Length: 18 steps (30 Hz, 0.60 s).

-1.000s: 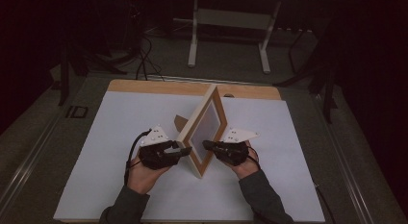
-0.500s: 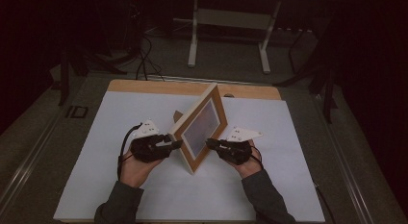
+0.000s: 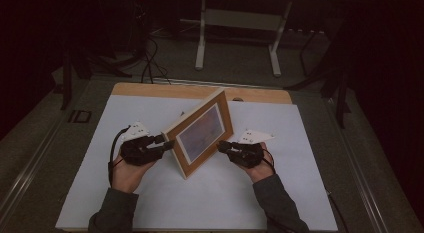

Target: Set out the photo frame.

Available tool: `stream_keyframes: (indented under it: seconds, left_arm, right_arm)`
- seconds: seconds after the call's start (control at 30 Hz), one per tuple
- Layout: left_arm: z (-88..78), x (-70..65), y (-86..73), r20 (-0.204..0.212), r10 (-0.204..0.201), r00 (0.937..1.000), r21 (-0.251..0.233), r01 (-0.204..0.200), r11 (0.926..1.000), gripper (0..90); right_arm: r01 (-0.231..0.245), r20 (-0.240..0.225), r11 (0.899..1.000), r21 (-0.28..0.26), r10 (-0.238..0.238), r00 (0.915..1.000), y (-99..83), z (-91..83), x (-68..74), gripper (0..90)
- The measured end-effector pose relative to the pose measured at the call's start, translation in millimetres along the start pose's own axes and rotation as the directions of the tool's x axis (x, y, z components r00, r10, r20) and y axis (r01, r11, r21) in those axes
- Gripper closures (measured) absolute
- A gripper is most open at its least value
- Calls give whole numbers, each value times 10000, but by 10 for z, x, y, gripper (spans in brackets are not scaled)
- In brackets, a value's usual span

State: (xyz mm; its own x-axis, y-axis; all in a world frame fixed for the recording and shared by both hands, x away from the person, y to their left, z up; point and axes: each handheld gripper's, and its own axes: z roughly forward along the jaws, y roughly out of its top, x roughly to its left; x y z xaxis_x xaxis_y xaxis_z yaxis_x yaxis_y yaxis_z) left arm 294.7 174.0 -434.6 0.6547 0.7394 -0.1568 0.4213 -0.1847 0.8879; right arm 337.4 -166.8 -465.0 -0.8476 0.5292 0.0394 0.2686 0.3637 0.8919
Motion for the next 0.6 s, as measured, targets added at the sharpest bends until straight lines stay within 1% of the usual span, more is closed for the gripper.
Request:
stream_keyframes:
  seconds: [0.03, 0.07, 0.1, 0.13, 0.17, 0.2, 0.23, 0.37, 0.5, 0.6]
  left_arm:
    - [-43, 41, -12, -112, -59, 9999, -23, 58, 10000, 621]
    - [-43, 41, -12, -112, -59, 9999, -23, 58, 10000, 622]
    - [-83, 82, -23, -221, -95, 9997, -29, 94, 10000, 622]
    - [-83, 82, -23, -221, -95, 9997, -29, 94, 10000, 622]
    - [-117, 121, -35, -280, -170, 9995, -50, 169, 9998, 622]
    - [-117, 121, -35, -280, -170, 9995, -50, 169, 9998, 621]
    - [-149, 158, -48, -355, -239, 9991, -80, 237, 9997, 621]
    - [-199, 212, -64, -459, -306, 9985, -111, 301, 9995, 621]
    - [-270, 287, -90, -667, -440, 9968, -177, 429, 9989, 622]
    - [-309, 336, -106, -761, -531, 9957, -230, 515, 9984, 622]
  right_arm:
    - [13, 48, 10000, 33, -13, 10000, 3, 2, -22, 768]
    - [13, 48, 10000, 33, -13, 10000, 3, 2, -22, 768]
    - [-40, 110, 10000, 44, 40, 9999, 4, 7, -43, 763]
    - [-40, 110, 10000, 44, 40, 9999, 4, 7, -43, 763]
    - [-109, 158, 9999, 75, 108, 9998, 3, 14, -63, 752]
    - [-109, 158, 9999, 75, 108, 9998, 3, 14, -63, 752]
    - [-164, 231, 9998, 87, 162, 9996, 0, 26, -89, 742]
    - [-249, 365, 9996, 164, 243, 9990, -1, 48, -136, 724]
    - [-379, 528, 9990, 249, 366, 9979, 8, 79, -210, 701]
    - [-412, 614, 9987, 286, 394, 9973, 16, 97, -239, 680]
